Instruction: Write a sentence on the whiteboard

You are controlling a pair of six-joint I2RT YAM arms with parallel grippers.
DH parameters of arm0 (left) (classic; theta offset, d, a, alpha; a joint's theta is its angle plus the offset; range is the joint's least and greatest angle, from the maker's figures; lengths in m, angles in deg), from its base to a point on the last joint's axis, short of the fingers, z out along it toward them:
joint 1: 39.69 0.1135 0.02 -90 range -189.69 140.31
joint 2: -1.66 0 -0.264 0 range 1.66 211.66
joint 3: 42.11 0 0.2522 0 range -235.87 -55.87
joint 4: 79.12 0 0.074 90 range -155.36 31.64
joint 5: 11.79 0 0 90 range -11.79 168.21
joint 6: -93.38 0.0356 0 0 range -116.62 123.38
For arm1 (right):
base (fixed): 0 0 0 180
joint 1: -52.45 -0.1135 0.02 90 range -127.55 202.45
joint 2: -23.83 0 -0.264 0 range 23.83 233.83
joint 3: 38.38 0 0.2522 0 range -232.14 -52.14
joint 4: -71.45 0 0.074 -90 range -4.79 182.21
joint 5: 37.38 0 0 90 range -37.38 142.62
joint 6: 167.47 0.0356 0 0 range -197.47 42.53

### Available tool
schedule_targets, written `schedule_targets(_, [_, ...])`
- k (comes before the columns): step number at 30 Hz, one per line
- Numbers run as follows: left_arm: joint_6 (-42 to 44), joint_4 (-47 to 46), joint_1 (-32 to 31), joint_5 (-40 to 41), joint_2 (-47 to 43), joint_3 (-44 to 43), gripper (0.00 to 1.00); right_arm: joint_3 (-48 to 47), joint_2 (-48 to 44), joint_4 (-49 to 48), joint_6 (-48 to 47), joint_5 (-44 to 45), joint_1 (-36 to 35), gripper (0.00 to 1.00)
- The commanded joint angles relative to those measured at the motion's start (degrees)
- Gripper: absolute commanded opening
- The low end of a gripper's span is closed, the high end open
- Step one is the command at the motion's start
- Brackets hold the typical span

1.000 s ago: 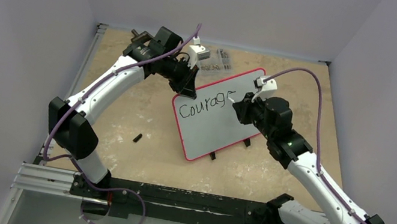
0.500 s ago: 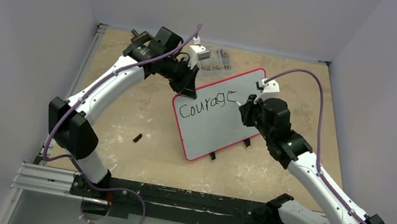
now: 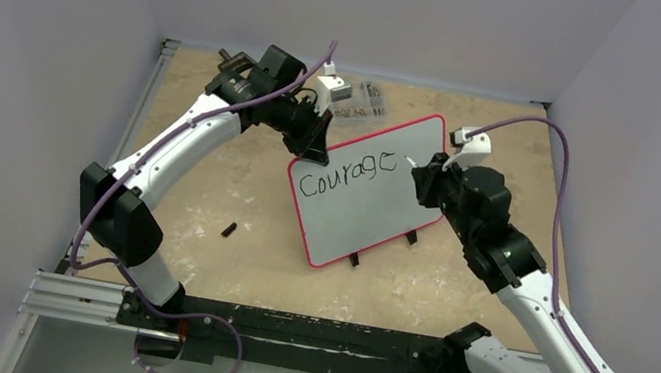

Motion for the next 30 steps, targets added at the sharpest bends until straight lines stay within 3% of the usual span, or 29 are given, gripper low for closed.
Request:
schedule_targets(1, [2.92, -0.12, -0.73, 6.76, -1.44, 0.11, 0.00, -2.93, -3.72, 2.22, -0.22, -5.00, 0.04, 0.00])
schedule_targets(12, [1.91, -0.96, -0.49, 8.81, -2.63, 0.50, 0.00, -0.94, -5.79, 3.75, 1.24, -15.01, 0.09, 0.00])
schedule_targets(30, [-1.87, -3.20, 2.53, 4.59, -2.51, 0.55, 0.00, 5.32, -6.89, 0.78, 4.30, -27.01, -0.03, 0.00])
